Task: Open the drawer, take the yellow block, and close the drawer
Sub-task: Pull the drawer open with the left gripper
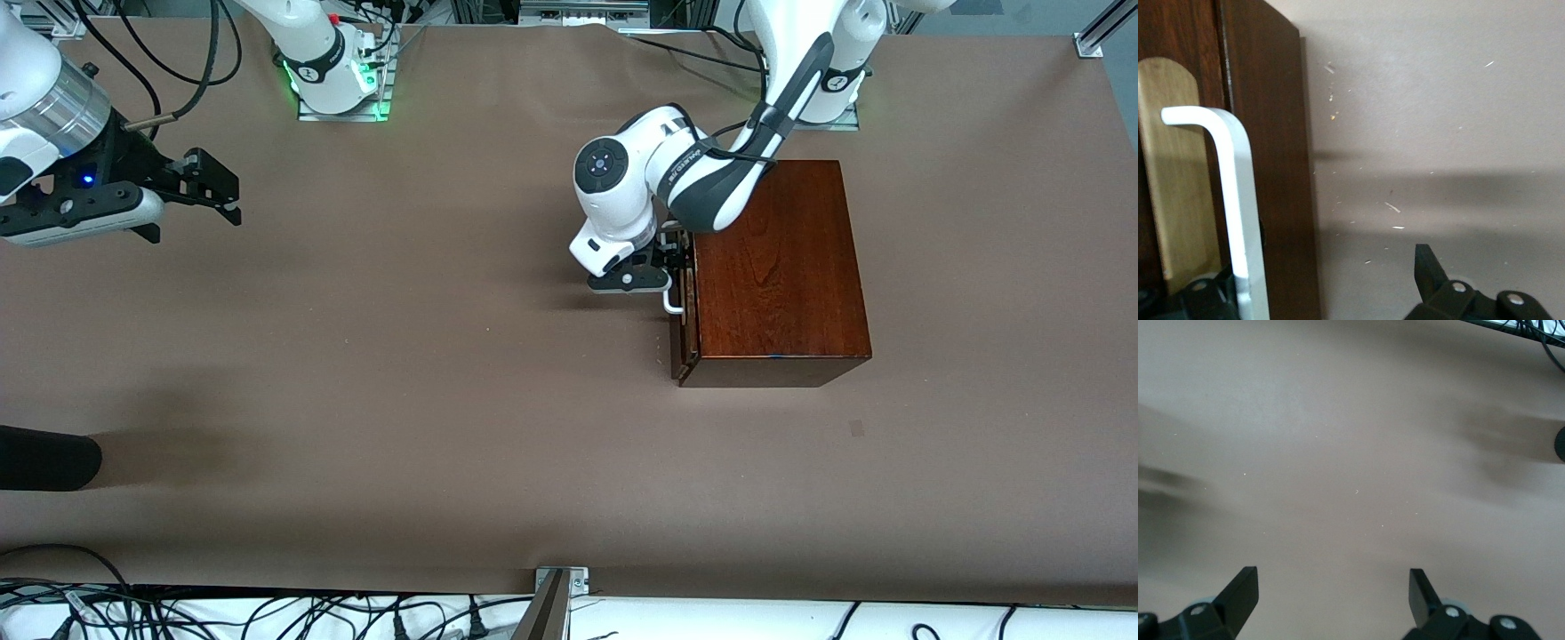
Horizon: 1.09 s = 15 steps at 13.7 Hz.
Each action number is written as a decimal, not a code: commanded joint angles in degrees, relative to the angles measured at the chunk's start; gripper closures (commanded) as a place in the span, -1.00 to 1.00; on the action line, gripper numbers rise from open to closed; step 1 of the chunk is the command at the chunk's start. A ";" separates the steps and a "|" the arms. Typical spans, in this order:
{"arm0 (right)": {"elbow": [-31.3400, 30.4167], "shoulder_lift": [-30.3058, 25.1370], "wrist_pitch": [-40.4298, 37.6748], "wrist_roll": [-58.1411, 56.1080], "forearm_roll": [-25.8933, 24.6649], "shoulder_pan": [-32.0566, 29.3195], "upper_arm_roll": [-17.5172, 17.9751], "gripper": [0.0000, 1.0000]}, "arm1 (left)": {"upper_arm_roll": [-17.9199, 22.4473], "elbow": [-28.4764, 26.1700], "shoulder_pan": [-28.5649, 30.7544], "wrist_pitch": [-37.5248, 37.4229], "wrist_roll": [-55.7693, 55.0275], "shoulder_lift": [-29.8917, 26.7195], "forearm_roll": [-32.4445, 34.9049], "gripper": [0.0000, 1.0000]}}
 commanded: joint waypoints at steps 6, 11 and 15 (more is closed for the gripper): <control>0.41 -0.36 -1.11 0.56 1.14 -0.67 0.22 -1.00 | -0.18 14.90 -7.02 4.49 -5.71 10.65 -0.41 -1.00; 0.41 -0.36 -1.29 0.56 1.14 -0.67 0.22 -1.00 | -0.18 15.53 -6.85 4.40 -5.44 9.87 -1.73 -1.00; 0.50 -0.36 -1.12 0.38 0.88 -0.67 0.22 -1.00 | -0.10 19.12 -6.15 -3.48 -4.74 7.94 -1.46 -1.00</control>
